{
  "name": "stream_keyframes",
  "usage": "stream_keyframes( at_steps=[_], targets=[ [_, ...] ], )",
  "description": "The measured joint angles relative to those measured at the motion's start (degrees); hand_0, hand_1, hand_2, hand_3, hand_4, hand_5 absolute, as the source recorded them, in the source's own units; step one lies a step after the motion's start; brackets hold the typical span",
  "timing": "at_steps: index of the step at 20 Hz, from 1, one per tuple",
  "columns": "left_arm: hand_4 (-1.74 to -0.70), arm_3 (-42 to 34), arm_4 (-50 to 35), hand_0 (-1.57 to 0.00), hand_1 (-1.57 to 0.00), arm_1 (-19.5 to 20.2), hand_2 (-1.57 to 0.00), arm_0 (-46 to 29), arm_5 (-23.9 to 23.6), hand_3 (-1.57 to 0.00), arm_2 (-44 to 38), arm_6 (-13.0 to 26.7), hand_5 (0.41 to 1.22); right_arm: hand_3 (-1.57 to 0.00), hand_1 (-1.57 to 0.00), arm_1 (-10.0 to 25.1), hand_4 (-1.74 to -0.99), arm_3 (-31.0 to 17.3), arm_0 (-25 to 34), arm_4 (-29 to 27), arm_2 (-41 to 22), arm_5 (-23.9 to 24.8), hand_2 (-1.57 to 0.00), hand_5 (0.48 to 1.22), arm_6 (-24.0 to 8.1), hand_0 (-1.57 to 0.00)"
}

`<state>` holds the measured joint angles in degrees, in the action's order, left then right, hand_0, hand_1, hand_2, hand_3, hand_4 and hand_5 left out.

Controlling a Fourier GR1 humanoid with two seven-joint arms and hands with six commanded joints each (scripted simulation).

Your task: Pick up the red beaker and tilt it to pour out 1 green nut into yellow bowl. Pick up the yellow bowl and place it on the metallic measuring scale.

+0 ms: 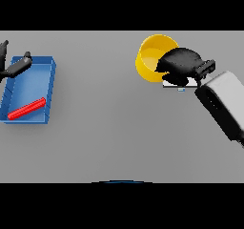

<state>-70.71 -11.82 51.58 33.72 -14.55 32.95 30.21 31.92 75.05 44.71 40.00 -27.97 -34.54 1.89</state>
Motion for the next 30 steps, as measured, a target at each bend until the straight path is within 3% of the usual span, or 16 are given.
stream_keyframes(
  at_steps=[4, 8, 16, 20, 24, 26, 27, 28, 30],
  targets=[
    [-0.82, -2.6, -0.4, 0.00, 0.00, 1.4, 0.00, -0.2, -0.4, 0.00, -0.2, 2.8, 0.759, -1.20, -1.57, 1.1, -1.720, -6.2, 0.9, -0.3, 2.1, 2.0, -1.57, 1.221, -0.2, -1.57],
    [-0.83, -2.9, -0.5, 0.00, 0.00, 1.3, 0.00, -1.1, -0.6, 0.00, 0.0, 3.5, 0.774, -1.17, -1.57, 2.3, -1.720, -12.4, 0.8, 0.2, 3.1, 5.5, -1.57, 1.221, 2.4, -1.57],
    [-0.81, -2.0, -0.3, 0.00, 0.00, 1.6, 0.00, -0.5, -0.3, 0.00, -0.3, 3.9, 0.749, -1.41, -1.57, -0.9, -1.724, -29.1, 4.7, 2.9, 3.3, 13.0, -1.57, 1.221, 5.7, -1.57],
    [-0.80, -2.3, 0.2, 0.00, 0.00, 1.4, 0.00, -0.5, -0.5, 0.00, 0.2, 3.7, 0.729, -1.50, -1.50, -2.5, -1.727, -33.7, 5.0, 3.4, 3.2, 15.1, -1.56, 1.221, 6.0, -1.57],
    [-0.81, -0.9, -0.1, 0.00, 0.00, 0.7, 0.00, 0.4, -0.1, 0.00, -0.2, 3.6, 0.734, -1.48, -1.42, -3.7, -1.721, -37.1, 5.6, 3.8, 3.3, 17.2, -1.57, 1.221, 6.9, -1.55],
    [-0.81, -0.3, 0.0, 0.00, 0.00, 0.8, 0.00, 0.8, 0.3, 0.00, -0.4, 3.0, 0.740, -1.17, -1.41, -4.3, -1.728, -38.4, 5.7, 3.7, 3.3, 17.1, -1.57, 1.221, 7.5, -1.54],
    [-0.81, -1.1, -0.1, 0.00, 0.00, 0.5, 0.00, 0.7, 0.2, 0.00, 0.0, 3.7, 0.745, -1.02, -1.44, -4.3, -1.659, -39.3, 6.4, 3.3, 3.7, 16.4, -1.50, 1.221, 7.3, -1.54],
    [-0.81, -0.9, -0.2, 0.00, 0.00, 0.3, 0.00, 0.6, 0.0, 0.00, 0.0, 3.9, 0.745, -0.91, -1.35, -4.7, -1.596, -39.5, 6.8, 2.9, 4.2, 15.8, -1.35, 1.134, 6.3, -1.52],
    [-0.81, -0.4, -0.1, 0.00, 0.00, 0.1, 0.00, 1.5, 0.4, 0.00, 0.1, 4.7, 0.744, -0.76, -0.87, -4.4, -1.504, -40.0, 7.1, 2.4, 4.5, 15.1, -0.95, 0.983, 6.9, -0.98]
  ],
)
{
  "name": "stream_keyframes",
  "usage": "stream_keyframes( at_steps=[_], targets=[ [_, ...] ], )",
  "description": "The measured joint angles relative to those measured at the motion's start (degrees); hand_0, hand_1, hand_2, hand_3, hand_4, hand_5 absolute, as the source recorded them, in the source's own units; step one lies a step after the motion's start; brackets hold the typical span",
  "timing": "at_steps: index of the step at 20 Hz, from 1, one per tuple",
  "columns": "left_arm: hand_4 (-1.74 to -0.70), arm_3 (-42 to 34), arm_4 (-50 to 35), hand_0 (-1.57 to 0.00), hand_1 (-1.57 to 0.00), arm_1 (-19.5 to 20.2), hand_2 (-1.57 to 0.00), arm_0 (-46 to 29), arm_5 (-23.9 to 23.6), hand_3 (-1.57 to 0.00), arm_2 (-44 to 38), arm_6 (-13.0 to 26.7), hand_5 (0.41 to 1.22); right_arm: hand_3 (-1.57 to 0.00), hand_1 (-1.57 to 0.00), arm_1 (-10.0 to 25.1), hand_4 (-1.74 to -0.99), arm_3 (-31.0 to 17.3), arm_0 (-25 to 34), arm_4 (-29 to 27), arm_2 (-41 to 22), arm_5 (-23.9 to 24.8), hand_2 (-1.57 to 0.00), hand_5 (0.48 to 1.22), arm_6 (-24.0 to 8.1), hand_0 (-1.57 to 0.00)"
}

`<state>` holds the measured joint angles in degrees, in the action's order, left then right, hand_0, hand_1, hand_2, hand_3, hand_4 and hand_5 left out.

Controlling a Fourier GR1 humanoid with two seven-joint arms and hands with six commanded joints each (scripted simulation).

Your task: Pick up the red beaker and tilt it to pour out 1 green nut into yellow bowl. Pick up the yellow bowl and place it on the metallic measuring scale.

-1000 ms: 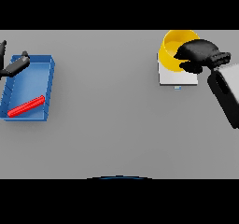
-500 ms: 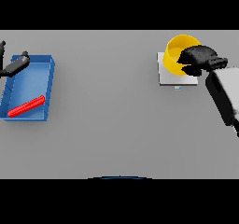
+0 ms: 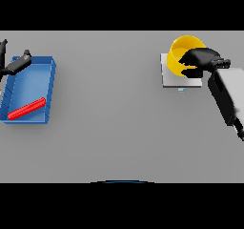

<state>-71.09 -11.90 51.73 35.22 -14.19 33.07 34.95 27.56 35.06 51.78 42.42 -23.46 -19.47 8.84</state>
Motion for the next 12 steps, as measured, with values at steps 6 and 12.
stream_keyframes(
  at_steps=[6, 12],
  targets=[
    [-0.81, 1.5, 0.2, 0.00, 0.00, -0.6, 0.00, -0.5, 0.1, 0.00, 0.1, -2.1, 0.739, -0.54, -0.23, 0.1, -1.385, -1.3, 0.6, 0.1, -0.2, -1.5, -0.39, 0.780, 0.8, -0.25],
    [-0.82, 2.9, 0.4, 0.00, 0.00, -1.9, 0.00, 0.8, -0.3, 0.00, 0.1, -1.5, 0.734, -0.37, -0.06, -0.7, -1.316, -3.9, 2.0, 1.6, -1.6, -1.7, -0.14, 0.735, 2.3, -0.07]
  ],
)
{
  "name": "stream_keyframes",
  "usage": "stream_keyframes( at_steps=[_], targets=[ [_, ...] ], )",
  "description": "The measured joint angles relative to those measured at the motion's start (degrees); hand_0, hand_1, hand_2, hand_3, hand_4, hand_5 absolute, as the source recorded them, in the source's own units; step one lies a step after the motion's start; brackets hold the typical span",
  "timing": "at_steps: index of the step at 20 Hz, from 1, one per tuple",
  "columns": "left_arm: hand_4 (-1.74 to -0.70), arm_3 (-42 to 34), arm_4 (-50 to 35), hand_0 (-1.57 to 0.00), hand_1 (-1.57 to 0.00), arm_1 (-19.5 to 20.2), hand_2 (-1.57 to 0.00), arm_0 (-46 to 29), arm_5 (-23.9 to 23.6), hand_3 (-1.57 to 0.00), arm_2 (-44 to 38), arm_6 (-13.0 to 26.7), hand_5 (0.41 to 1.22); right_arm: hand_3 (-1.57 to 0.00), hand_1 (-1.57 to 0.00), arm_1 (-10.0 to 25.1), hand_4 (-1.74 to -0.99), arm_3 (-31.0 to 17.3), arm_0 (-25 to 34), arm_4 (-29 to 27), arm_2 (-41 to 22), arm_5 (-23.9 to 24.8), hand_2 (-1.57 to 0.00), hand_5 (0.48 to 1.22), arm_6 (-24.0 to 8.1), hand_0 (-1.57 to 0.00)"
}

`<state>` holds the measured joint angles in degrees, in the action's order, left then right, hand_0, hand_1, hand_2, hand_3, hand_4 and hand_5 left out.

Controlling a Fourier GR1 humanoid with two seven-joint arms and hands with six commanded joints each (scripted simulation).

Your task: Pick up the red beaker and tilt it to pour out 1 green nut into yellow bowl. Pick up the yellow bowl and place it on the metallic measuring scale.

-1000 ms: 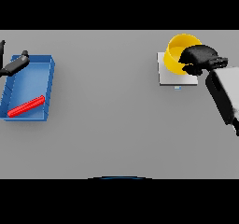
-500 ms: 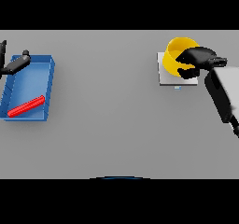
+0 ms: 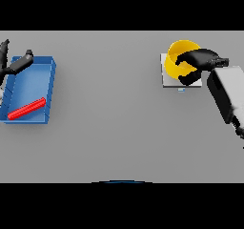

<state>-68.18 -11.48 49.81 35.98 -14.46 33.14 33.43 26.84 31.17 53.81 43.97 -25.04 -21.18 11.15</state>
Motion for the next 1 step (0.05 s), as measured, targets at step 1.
stream_keyframes(
  at_steps=[1],
  targets=[
    [-0.82, 0.1, 0.1, 0.00, 0.00, -0.2, 0.00, 0.6, -0.2, 0.00, -0.1, 0.2, 0.734, -0.35, -0.05, 0.3, -1.308, 0.2, 0.4, -0.2, 0.1, -0.6, -0.12, 0.733, 0.7, -0.05]
  ],
)
